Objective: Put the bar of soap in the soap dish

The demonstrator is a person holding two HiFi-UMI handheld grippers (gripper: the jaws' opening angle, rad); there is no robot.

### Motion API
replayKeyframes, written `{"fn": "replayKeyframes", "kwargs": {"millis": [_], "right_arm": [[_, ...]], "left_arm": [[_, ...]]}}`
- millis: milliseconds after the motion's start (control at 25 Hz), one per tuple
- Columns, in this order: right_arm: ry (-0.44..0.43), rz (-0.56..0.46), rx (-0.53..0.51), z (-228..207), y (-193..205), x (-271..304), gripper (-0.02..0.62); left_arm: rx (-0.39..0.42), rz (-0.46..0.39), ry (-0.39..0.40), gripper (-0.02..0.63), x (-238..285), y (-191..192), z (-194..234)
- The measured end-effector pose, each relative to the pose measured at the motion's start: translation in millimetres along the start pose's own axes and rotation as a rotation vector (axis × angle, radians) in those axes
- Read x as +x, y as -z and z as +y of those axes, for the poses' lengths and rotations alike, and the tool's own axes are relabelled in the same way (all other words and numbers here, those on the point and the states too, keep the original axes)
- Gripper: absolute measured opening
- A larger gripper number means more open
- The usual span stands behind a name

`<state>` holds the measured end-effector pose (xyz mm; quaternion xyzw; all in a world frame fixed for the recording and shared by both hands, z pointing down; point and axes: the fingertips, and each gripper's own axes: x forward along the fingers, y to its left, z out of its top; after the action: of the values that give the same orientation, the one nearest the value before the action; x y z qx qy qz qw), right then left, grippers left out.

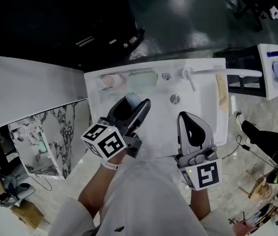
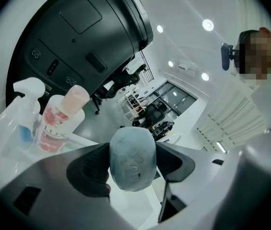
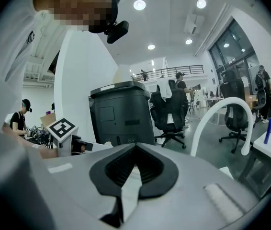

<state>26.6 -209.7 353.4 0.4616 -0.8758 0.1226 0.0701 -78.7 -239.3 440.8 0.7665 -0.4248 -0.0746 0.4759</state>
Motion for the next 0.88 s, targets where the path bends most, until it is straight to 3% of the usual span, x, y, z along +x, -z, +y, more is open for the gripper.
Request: {"fn": "replayKeyframes", "kwargs": {"millis": [200,720,880], "right_arm": [[-0.006,0.027,-0.024,-9.2,6.5,2.0,0.006],[-0.029,0.06,0.042,-27.5,28.3,7.8,0.006],[-0.03,0.07,0.055,-33.4,35.3,9.2,0.006]], "left_arm": [[0.017,0.002,-0.036,0.295,18.0,4.6,14.4],[0.066,0.034,-0.159,0.294,55.4,27.8,56.2],[0.126,0.053,-0.218,0.295,63.5,32.4,69.4]]}}
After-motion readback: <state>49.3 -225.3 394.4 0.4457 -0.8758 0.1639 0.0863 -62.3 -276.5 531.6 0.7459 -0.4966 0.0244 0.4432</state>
